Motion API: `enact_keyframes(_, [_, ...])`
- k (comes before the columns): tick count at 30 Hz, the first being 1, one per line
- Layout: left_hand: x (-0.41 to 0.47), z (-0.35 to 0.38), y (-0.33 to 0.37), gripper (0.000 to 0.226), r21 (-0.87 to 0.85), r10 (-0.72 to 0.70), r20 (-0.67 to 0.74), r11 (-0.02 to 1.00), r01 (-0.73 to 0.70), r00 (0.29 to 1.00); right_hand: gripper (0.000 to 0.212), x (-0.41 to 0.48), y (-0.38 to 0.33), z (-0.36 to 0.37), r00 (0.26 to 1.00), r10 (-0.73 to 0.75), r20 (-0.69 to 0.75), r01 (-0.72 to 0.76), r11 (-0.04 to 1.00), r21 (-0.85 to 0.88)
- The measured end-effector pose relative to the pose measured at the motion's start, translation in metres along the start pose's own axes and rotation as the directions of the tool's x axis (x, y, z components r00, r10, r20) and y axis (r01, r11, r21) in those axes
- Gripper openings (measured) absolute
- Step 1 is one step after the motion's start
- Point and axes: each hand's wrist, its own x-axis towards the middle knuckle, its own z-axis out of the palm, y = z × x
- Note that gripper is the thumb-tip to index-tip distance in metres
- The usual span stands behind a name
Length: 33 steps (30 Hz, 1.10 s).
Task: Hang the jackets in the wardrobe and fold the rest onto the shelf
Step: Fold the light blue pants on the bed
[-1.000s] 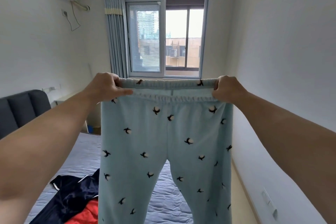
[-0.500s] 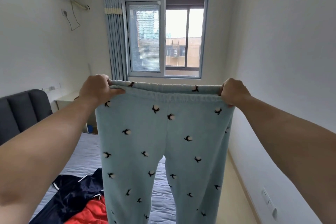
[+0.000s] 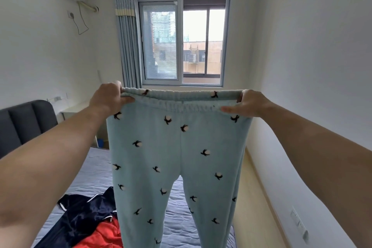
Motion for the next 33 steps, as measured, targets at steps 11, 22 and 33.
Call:
enact_keyframes(11, [-0.004,0.006,-0.012,0.042,-0.109,0.052,0.159,0.993,-0.035,0.986,0.053,0.005,0.022,0.011,0.997,-0.074,-0.019,0.074,0.997,-0.001])
enact_keyframes(22, [-0.001,0.015,-0.015,0.046,-0.167,0.030,0.151,0.986,-0.004,0.988,0.039,0.006,0.025,0.007,0.997,-0.039,0.067,0.014,0.937,0.348])
enact_keyframes(33, [0.009,0.011,-0.010,0.013,-0.265,0.144,0.173,0.960,-0.094,0.974,0.052,0.021,0.025,0.004,0.993,-0.015,0.114,-0.022,0.948,0.316])
